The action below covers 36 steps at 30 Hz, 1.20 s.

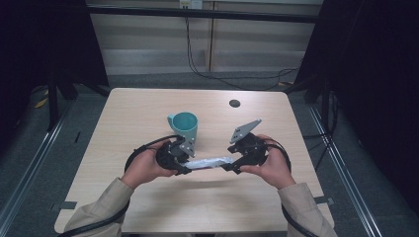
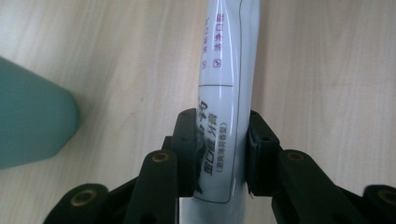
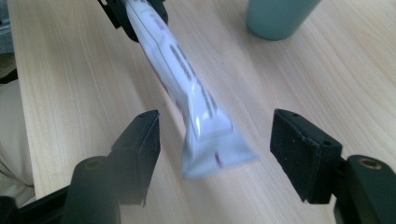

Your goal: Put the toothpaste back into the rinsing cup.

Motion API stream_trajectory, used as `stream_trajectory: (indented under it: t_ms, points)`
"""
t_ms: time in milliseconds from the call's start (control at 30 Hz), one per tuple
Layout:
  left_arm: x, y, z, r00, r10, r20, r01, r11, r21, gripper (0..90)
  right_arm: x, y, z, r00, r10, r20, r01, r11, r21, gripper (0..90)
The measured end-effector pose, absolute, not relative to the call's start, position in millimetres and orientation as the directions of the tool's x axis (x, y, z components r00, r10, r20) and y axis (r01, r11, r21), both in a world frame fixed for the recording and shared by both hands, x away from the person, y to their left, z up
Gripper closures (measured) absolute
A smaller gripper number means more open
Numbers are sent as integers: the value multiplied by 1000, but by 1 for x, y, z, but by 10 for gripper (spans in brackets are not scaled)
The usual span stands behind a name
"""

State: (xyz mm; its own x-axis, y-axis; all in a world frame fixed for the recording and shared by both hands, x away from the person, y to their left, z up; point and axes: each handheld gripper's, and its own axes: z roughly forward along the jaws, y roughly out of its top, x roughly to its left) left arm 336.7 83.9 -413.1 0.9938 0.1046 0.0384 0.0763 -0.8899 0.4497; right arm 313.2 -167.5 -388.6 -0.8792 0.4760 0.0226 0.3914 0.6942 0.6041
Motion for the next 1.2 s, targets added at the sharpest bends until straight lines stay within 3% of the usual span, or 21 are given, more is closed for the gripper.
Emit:
stream_trajectory:
  t_ms: [167,433,700,933,1200]
  points:
    - [340,89,-413,992,124,31,96,-884,457,701,311,-178,-394,-874,484,33,404,689,601,302]
    - [338,85,-416,994,99,38,73,-902,426,700,309,-173,-406,-888,459,19,384,719,580,393]
    - [335,77,-418,997,73,26,55,-907,418,699,312,-164,-403,-903,429,-22,339,744,576,414]
    - [333,71,-415,998,55,30,37,-904,425,699,312,-155,-413,-921,389,-37,313,791,526,545]
    - [337,72,-419,999,48,24,33,-902,431,684,305,-149,-412,-924,374,-79,286,814,506,625]
